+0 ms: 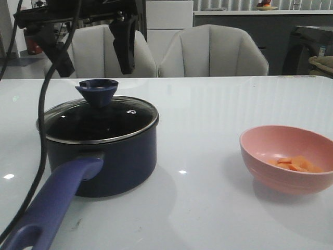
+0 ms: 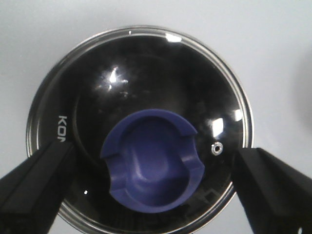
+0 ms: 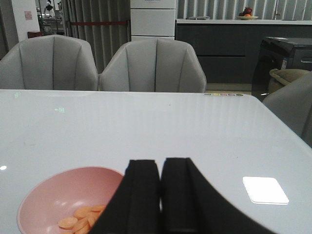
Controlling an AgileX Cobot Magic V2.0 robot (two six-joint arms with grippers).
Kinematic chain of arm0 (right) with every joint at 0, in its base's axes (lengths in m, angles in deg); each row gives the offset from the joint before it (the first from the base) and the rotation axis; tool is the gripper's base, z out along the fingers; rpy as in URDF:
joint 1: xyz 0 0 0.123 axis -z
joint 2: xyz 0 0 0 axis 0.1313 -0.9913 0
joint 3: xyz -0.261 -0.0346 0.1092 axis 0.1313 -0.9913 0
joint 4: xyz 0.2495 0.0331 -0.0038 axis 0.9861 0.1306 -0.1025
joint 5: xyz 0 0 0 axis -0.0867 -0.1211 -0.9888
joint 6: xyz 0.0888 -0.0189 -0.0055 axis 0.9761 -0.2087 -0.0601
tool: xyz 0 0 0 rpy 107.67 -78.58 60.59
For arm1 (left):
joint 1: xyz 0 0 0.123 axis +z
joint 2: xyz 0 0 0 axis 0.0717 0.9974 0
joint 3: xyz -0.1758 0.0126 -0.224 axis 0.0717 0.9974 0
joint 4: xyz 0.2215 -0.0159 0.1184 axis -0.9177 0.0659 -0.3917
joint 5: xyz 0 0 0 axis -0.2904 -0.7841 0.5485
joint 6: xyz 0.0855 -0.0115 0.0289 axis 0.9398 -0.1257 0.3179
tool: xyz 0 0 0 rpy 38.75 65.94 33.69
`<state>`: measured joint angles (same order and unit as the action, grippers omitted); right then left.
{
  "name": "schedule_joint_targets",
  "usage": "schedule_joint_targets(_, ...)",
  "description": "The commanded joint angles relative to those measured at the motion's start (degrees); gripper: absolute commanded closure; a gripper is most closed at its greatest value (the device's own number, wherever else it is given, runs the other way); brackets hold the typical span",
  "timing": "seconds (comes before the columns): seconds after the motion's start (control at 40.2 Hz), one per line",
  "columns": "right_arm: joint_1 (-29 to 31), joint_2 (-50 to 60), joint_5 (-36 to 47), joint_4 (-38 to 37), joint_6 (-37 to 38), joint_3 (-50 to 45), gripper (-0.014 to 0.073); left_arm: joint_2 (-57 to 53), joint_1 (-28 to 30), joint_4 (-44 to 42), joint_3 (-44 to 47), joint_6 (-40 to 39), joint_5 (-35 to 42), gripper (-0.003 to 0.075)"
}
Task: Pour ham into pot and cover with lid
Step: 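Lower the left gripper onto the purple knob of the glass lid and grasp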
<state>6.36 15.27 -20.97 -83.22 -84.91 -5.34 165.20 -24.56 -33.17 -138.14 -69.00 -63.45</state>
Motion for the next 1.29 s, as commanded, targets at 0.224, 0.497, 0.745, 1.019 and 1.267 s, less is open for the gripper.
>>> schedule_joint_targets(0.224,0.05,1.11,4.38,-0.54,-0.18,-0.62,0.0433,0.96,-0.45,-0.67,-3.92,-3.84,-4.05,0.0029)
schedule_joint_targets(0.497,0.05,1.11,4.38,-0.54,-0.18,-0.62,0.0433,1.66,-0.45,0.77,-3.92,-4.09,-3.29,0.0029)
schedule_joint_targets(0.745,0.06,1.18,4.38,-0.54,-0.18,-0.62,0.0433,2.51,-0.45,0.77,-3.92,-4.29,-2.90,0.0029)
schedule_joint_targets(1.019,0.06,1.18,4.38,-0.54,-0.18,-0.62,0.0433,4.75,-0.45,0.77,-4.00,-4.29,-4.67,0.0029)
schedule_joint_targets(1.267,0.06,1.18,4.38,-0.54,-0.18,-0.62,0.0433,4.93,-0.45,0.92,-4.05,-4.29,-4.67,0.0041)
